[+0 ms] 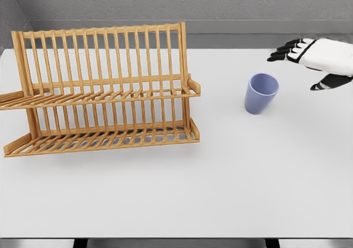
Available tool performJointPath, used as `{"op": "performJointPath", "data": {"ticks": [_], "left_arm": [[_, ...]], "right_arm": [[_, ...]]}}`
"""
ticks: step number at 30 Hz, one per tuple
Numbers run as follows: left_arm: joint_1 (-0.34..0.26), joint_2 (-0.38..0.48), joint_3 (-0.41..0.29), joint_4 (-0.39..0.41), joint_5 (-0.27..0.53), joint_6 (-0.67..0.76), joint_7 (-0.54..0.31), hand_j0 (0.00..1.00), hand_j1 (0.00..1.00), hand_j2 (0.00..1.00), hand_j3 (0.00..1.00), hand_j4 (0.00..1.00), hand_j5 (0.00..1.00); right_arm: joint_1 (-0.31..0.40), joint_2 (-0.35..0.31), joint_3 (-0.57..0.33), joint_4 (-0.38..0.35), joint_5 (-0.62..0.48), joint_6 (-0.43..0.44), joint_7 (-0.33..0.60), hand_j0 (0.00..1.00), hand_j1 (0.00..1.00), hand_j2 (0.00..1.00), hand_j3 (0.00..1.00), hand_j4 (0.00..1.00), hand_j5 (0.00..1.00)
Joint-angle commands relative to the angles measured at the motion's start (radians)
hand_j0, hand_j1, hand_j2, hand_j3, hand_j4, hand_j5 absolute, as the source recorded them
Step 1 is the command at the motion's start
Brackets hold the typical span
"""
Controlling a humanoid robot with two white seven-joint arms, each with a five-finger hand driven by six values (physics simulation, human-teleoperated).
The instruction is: Right arm put cup on second shelf
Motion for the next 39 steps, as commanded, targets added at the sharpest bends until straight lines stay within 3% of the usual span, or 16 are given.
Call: {"op": "performJointPath", "data": {"ticks": [1, 4, 9, 13, 15, 24, 39], "left_arm": [[0.000, 0.000, 0.000, 0.000, 0.000, 0.000, -0.001, 1.00, 1.00, 1.00, 1.00, 1.00, 1.00], [0.000, 0.000, 0.000, 0.000, 0.000, 0.000, 0.000, 1.00, 1.00, 1.00, 1.00, 1.00, 1.00], [0.000, 0.000, 0.000, 0.000, 0.000, 0.000, 0.000, 1.00, 1.00, 1.00, 1.00, 1.00, 1.00], [0.000, 0.000, 0.000, 0.000, 0.001, 0.000, 0.000, 1.00, 1.00, 1.00, 1.00, 1.00, 1.00], [0.000, 0.000, 0.000, 0.000, 0.000, 0.000, 0.000, 1.00, 1.00, 1.00, 1.00, 1.00, 1.00], [0.002, 0.000, 0.000, 0.000, 0.000, 0.000, 0.000, 1.00, 1.00, 1.00, 1.00, 1.00, 1.00], [0.000, 0.000, 0.000, 0.000, 0.000, 0.000, 0.000, 1.00, 1.00, 1.00, 1.00, 1.00, 1.00]], "right_arm": [[-0.003, 0.032, 0.088, 0.056, -0.005, 0.002, 0.048, 1.00, 1.00, 1.00, 1.00, 1.00, 1.00], [-0.075, 0.043, 0.111, 0.097, -0.005, 0.002, 0.065, 1.00, 1.00, 1.00, 1.00, 1.00, 1.00], [-0.181, 0.121, 0.169, 0.186, -0.005, 0.002, 0.094, 1.00, 1.00, 1.00, 1.00, 1.00, 1.00], [-0.192, 0.143, 0.177, 0.217, -0.002, 0.002, 0.094, 1.00, 1.00, 1.00, 1.00, 1.00, 1.00], [-0.232, 0.175, 0.223, 0.251, -0.002, 0.002, 0.094, 1.00, 1.00, 1.00, 1.00, 1.00, 1.00], [-0.264, 0.215, 0.329, 0.268, -0.002, 0.001, 0.094, 1.00, 1.00, 1.00, 1.00, 1.00, 1.00], [-0.273, 0.235, 0.350, 0.323, -0.002, 0.001, 0.094, 1.00, 1.00, 1.00, 1.00, 1.00, 1.00]]}}
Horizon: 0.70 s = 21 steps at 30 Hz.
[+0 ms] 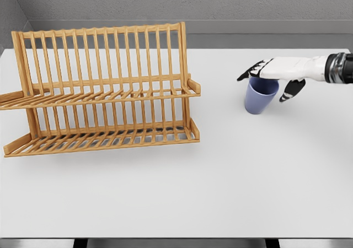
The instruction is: Right arm put cup on second shelf
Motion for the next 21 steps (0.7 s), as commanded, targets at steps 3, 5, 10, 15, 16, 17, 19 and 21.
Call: {"op": "performJointPath", "data": {"ticks": [3, 5, 10, 15, 16, 17, 19, 21], "left_arm": [[0.000, 0.000, 0.000, 0.000, 0.000, 0.000, -0.001, 1.00, 1.00, 1.00, 1.00, 1.00, 1.00], [0.000, 0.000, 0.000, 0.000, 0.000, 0.000, 0.000, 1.00, 1.00, 1.00, 1.00, 1.00, 1.00], [0.000, 0.000, 0.000, 0.000, 0.000, 0.000, 0.000, 1.00, 1.00, 1.00, 1.00, 1.00, 1.00], [0.000, 0.000, 0.000, 0.000, 0.000, 0.000, 0.000, 1.00, 1.00, 1.00, 1.00, 1.00, 1.00], [0.000, 0.000, 0.000, 0.000, 0.000, 0.000, 0.000, 1.00, 1.00, 1.00, 1.00, 1.00, 1.00], [0.000, 0.000, 0.000, 0.000, 0.000, 0.000, 0.000, 1.00, 1.00, 1.00, 1.00, 1.00, 1.00], [0.000, 0.000, 0.000, 0.000, 0.000, 0.000, 0.000, 1.00, 1.00, 1.00, 1.00, 1.00, 1.00], [0.000, 0.000, 0.000, 0.000, 0.000, 0.000, 0.000, 1.00, 1.00, 1.00, 1.00, 1.00, 1.00]], "right_arm": [[-0.005, 0.019, 0.000, 0.023, -0.005, 0.002, 0.000, 1.00, 1.00, 1.00, 1.00, 1.00, 1.00], [-0.005, 0.024, 0.002, 0.028, -0.005, 0.002, 0.000, 1.00, 1.00, 1.00, 1.00, 1.00, 1.00], [-0.003, 0.022, 0.011, 0.029, -0.005, 0.002, 0.000, 0.99, 0.99, 0.99, 0.99, 0.99, 0.99], [-0.003, 0.021, 0.023, 0.028, -0.005, 0.002, 0.000, 0.74, 0.74, 0.74, 0.74, 0.74, 0.74], [-0.003, 0.021, 0.023, 0.028, -0.005, 0.002, 0.000, 0.68, 0.68, 0.68, 0.68, 0.68, 0.68], [-0.003, 0.021, 0.023, 0.028, -0.005, 0.002, 0.000, 0.67, 0.67, 0.67, 0.67, 0.67, 0.67], [-0.005, 0.021, 0.022, 0.028, -0.005, 0.002, 0.000, 0.66, 0.66, 0.66, 0.66, 0.66, 0.66], [-0.005, 0.021, 0.022, 0.028, -0.005, 0.002, 0.000, 0.65, 0.65, 0.65, 0.65, 0.65, 0.65]]}}
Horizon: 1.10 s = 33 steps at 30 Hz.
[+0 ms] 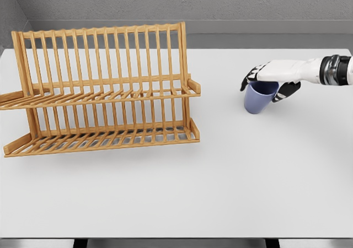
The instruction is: Right arm put cup on second shelf
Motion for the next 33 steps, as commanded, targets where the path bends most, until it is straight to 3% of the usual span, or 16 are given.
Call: {"op": "performJointPath", "data": {"ticks": [1, 11, 21, 25, 33], "left_arm": [[-0.002, 0.000, 0.000, 0.000, 0.000, 0.000, 0.000, 1.00, 1.00, 1.00, 1.00, 1.00, 1.00], [-0.002, 0.000, 0.000, 0.000, 0.000, 0.000, 0.000, 1.00, 1.00, 1.00, 1.00, 1.00, 1.00], [-0.002, 0.000, 0.000, 0.000, 0.000, 0.000, 0.000, 1.00, 1.00, 1.00, 1.00, 1.00, 1.00], [0.000, 0.000, 0.000, 0.000, 0.000, 0.000, 0.000, 1.00, 1.00, 1.00, 1.00, 1.00, 1.00], [-0.002, 0.000, 0.000, 0.000, 0.000, 0.000, -0.002, 1.00, 1.00, 1.00, 1.00, 1.00, 1.00]], "right_arm": [[0.000, -0.001, -0.001, 0.001, -0.003, 0.002, 0.000, 0.64, 0.64, 0.64, 0.64, 0.64, 0.64], [-0.041, -0.011, -0.017, -0.005, -0.003, 0.002, 0.000, 0.65, 0.65, 0.65, 0.65, 0.65, 0.65], [-0.055, -0.022, -0.135, -0.025, -0.003, -0.001, 0.000, 0.65, 0.65, 0.65, 0.65, 0.65, 0.65], [-0.055, -0.022, -0.158, -0.057, -0.003, -0.003, 0.000, 0.65, 0.65, 0.65, 0.65, 0.65, 0.65], [-0.055, -0.053, -0.209, -0.209, 0.002, -0.003, 0.000, 0.65, 0.65, 0.65, 0.65, 0.65, 0.65]]}}
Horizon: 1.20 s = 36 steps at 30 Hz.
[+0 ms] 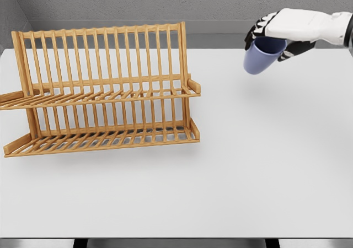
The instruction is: Right arm put cup on second shelf
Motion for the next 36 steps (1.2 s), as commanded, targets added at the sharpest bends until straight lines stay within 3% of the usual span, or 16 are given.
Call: {"op": "performJointPath", "data": {"ticks": [1, 4, 11, 18, 36], "left_arm": [[0.000, 0.000, 0.000, -0.001, 0.000, 0.000, 0.000, 1.00, 1.00, 1.00, 1.00, 1.00, 1.00], [0.000, 0.000, 0.000, 0.000, 0.000, 0.000, 0.000, 1.00, 1.00, 1.00, 1.00, 1.00, 1.00], [0.000, 0.000, 0.000, 0.000, 0.000, 0.000, 0.000, 1.00, 1.00, 1.00, 1.00, 1.00, 1.00], [0.000, 0.000, 0.000, 0.000, 0.000, 0.000, 0.000, 1.00, 1.00, 1.00, 1.00, 1.00, 1.00], [0.000, 0.000, 0.000, 0.000, 0.000, 0.000, 0.000, 1.00, 1.00, 1.00, 1.00, 1.00, 1.00]], "right_arm": [[0.000, -0.010, -0.018, -0.059, -0.006, 0.005, -0.001, 0.65, 0.65, 0.65, 0.65, 0.65, 0.65], [0.000, -0.009, -0.019, -0.082, -0.006, 0.003, -0.001, 0.65, 0.65, 0.65, 0.65, 0.65, 0.65], [0.000, -0.006, -0.019, -0.237, -0.006, 0.005, -0.001, 0.65, 0.65, 0.65, 0.65, 0.65, 0.65], [-0.006, 0.007, -0.015, -0.317, -0.006, 0.005, -0.001, 0.65, 0.65, 0.65, 0.65, 0.65, 0.65], [-0.061, 0.074, 0.050, -0.421, -0.006, 0.005, -0.001, 0.68, 0.68, 0.68, 0.68, 0.68, 0.68]]}}
